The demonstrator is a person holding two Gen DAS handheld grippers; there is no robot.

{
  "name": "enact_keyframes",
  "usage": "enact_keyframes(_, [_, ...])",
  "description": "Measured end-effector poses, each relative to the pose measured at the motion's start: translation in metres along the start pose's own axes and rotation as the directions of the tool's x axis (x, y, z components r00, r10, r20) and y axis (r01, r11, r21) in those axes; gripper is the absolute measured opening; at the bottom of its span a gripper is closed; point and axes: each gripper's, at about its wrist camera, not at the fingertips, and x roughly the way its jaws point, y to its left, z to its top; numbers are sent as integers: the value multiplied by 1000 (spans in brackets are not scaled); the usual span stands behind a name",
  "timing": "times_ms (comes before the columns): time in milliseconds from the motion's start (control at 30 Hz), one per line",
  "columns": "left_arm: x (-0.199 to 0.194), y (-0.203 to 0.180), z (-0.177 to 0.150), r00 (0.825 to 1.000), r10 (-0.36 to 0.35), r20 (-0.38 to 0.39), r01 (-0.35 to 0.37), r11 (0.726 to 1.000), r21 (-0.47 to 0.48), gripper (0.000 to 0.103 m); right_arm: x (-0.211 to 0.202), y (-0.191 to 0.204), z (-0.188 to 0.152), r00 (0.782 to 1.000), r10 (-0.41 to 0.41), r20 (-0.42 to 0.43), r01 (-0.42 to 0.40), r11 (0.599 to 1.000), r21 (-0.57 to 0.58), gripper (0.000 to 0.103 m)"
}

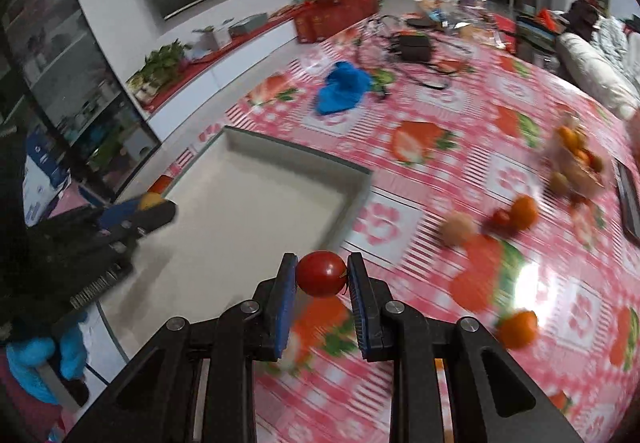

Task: Organize fruits
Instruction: 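Carry both fruits over the white tray and open both tools to drop them, then move both open tools back toward the fruits on the tablecloth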

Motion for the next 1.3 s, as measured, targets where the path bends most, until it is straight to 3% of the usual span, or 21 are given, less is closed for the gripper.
enact_keyframes(433, [48, 17, -13, 995, -24, -101, 22, 1000, -23, 30, 73, 22, 19, 992, 4, -126, -6, 1000, -17, 27])
enact_keyframes(467, [47, 17, -14, 995, -23, -98, 22, 1000, -16, 34, 76, 23, 19, 991, -2, -131, 0, 1000, -19, 27])
enact_keyframes(533, [44, 16, -15, 997, -14, -82, 13, 1000, -6, 68, 79, 24, 20, 989, -2, -145, -1, 1000, -23, 27])
enact_keyframes(567, [40, 15, -15, 998, 1, -63, -1, 1000, -7, 77, 79, 26, 20, 989, -2, -150, -2, 1000, -26, 28])
enact_keyframes(600, [38, 14, -14, 999, 16, -47, -16, 1000, -4, 79, 80, 26, 20, 988, -4, -153, 0, 1000, -28, 30])
enact_keyframes(667, [35, 12, -14, 999, 23, -32, -22, 1000, 9, 80, 76, 26, 21, 989, -11, -146, 8, 1000, -20, 45])
enact_keyframes(700, [35, 12, -14, 999, 22, -36, -22, 1000, 11, 80, 73, 24, 21, 991, -10, -137, 8, 1000, -9, 69])
enact_keyframes(733, [35, 11, -12, 999, 25, -39, -25, 1000, 11, 80, 69, 23, 22, 993, 14, -120, -15, 1000, -2, 77])
enact_keyframes(933, [25, 5, -10, 999, 9, -44, -9, 1000, 4, 80, 41, 24, 24, 997, -27, -66, 25, 999, -28, 80])
enact_keyframes(967, [23, 3, -10, 999, 12, -40, -12, 1000, 7, 80, 37, 22, 23, 998, -27, -61, 26, 999, -24, 87])
enact_keyframes(1000, [20, 0, -10, 999, 15, -35, -14, 1000, 13, 80, 32, 19, 22, 998, -34, -55, 33, 999, -19, 103])
enact_keyframes(1300, [-8, -39, -14, 1000, -18, -18, 19, 997, 76, 81, -17, -26, -11, 993, -115, -3, 115, 992, 41, 103])
